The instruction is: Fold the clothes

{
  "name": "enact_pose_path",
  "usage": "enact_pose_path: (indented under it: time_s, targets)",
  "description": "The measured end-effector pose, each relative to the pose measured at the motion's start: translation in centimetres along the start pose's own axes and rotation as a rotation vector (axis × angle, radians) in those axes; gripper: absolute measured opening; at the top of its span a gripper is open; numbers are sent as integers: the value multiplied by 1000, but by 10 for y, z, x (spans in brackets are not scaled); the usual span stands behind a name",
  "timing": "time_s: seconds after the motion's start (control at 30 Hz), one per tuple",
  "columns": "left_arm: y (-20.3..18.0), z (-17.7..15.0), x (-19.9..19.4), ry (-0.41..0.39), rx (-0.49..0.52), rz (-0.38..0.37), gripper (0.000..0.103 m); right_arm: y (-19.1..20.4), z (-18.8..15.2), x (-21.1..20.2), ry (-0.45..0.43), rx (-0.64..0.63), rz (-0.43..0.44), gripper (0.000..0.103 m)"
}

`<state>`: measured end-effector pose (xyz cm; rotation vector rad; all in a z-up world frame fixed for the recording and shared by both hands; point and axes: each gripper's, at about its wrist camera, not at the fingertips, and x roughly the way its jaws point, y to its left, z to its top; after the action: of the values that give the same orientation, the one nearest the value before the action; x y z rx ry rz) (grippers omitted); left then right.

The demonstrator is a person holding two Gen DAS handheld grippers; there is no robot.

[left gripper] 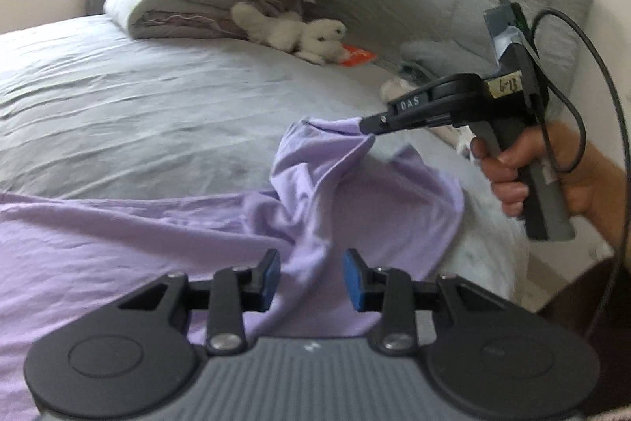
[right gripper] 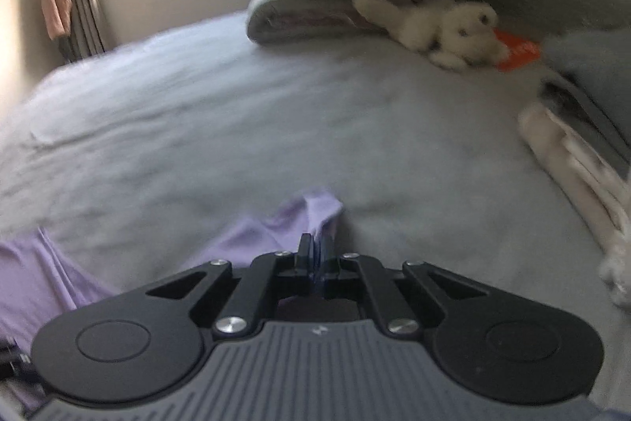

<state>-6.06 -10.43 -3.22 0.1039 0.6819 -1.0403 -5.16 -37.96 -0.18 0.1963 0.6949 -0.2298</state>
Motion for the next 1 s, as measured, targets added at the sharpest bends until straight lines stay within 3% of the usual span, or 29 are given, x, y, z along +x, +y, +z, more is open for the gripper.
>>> enact_pose_path:
  time_s: [0.2, 0.3, 0.37, 0.53, 0.67, 0.73, 0.83, 0.9, 1.0]
  targets:
    - [-8, -11, 3, 29, 66, 30, 35, -32, -9, 8, 98, 35, -45, 5]
    - [-3, -12, 0, 13, 34, 27, 35, -45, -1, 6, 52, 119, 28, 22]
    - [-1, -12, 1, 5, 17, 27, 34, -47, 3, 10, 20, 155, 68, 39]
    - [2, -10, 7, -7, -4, 25, 23, -33, 10, 42, 57, 184, 103, 39]
    - [6, -7, 11, -9, -22, 30, 7, -12, 13, 56, 29, 84, 61, 38]
    - [8, -6, 12, -5, -27, 30, 6, -11, 16, 62, 29, 64, 74, 25]
    - [8, -6, 13, 4, -23, 29, 6, -20, 20, 50, 40, 35, 98, 25]
    - [7, -7, 14, 8, -13, 33, 7, -30, 23, 37, 29, 17, 97, 38]
    - [6, -8, 16, 8, -5, 39, 7, -54, 23, 15, -7, 8, 54, 43]
